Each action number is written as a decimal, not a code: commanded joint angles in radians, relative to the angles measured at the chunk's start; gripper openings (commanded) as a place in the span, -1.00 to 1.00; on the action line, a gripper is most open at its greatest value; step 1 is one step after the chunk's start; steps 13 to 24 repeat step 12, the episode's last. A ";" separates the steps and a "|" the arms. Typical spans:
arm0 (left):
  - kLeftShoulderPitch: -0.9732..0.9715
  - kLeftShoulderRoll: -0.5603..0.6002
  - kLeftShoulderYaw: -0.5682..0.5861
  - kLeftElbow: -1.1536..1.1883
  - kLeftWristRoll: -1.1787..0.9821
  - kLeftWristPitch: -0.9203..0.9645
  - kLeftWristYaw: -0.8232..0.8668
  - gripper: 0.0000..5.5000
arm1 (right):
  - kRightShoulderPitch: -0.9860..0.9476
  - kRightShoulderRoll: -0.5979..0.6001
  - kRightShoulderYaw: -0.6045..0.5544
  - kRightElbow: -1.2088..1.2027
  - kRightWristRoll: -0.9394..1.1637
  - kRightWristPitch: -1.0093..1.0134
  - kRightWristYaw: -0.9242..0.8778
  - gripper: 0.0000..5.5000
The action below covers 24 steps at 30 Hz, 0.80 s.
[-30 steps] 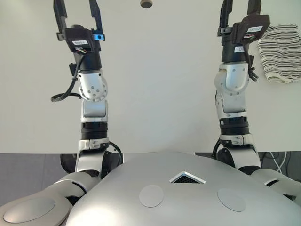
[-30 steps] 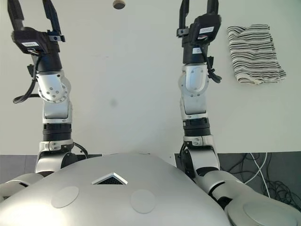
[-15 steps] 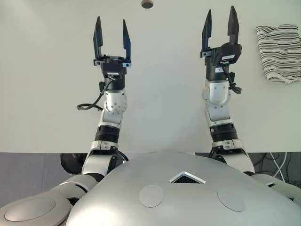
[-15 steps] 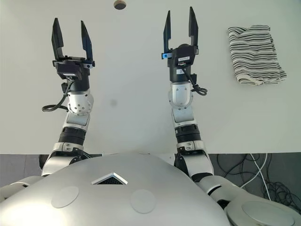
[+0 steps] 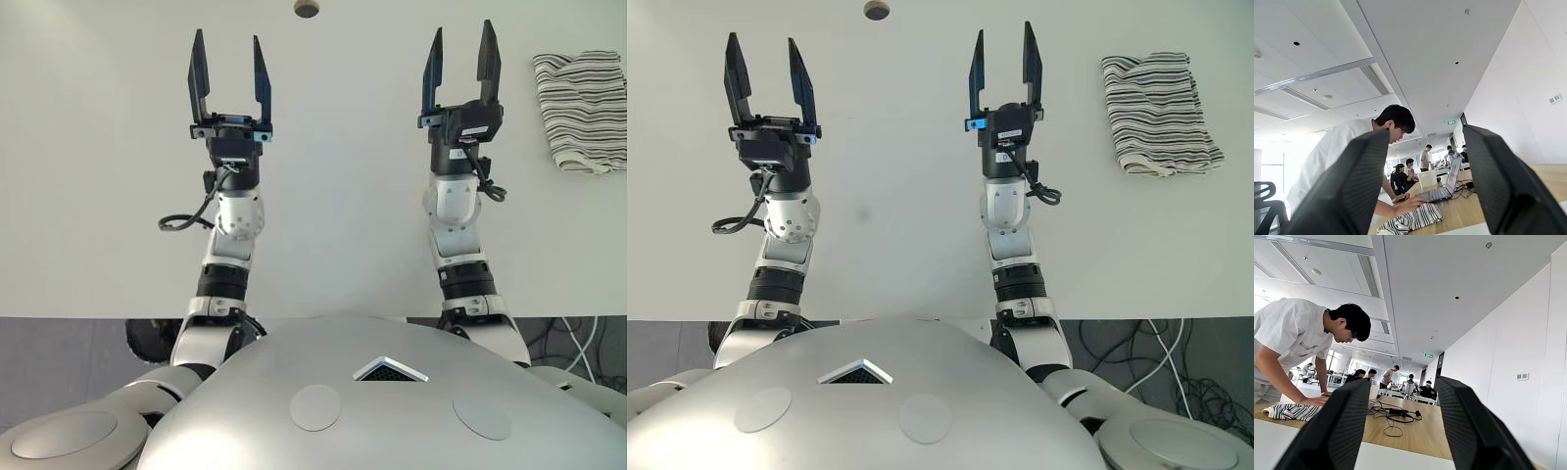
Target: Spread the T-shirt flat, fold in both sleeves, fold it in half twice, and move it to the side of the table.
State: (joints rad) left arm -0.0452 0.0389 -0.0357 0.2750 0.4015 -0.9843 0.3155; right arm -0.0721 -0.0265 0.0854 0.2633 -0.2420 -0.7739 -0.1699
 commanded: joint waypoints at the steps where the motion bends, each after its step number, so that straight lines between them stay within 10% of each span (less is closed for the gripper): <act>1: 0.000 0.004 0.006 -0.009 -0.011 0.025 -0.005 0.00 | -0.011 0.007 0.003 0.002 -0.014 -0.008 -0.008 -0.10; 24: -0.017 0.007 -0.001 -0.042 -0.001 0.050 -0.010 0.00 | -0.041 0.003 -0.008 0.025 -0.018 -0.019 -0.017 -0.10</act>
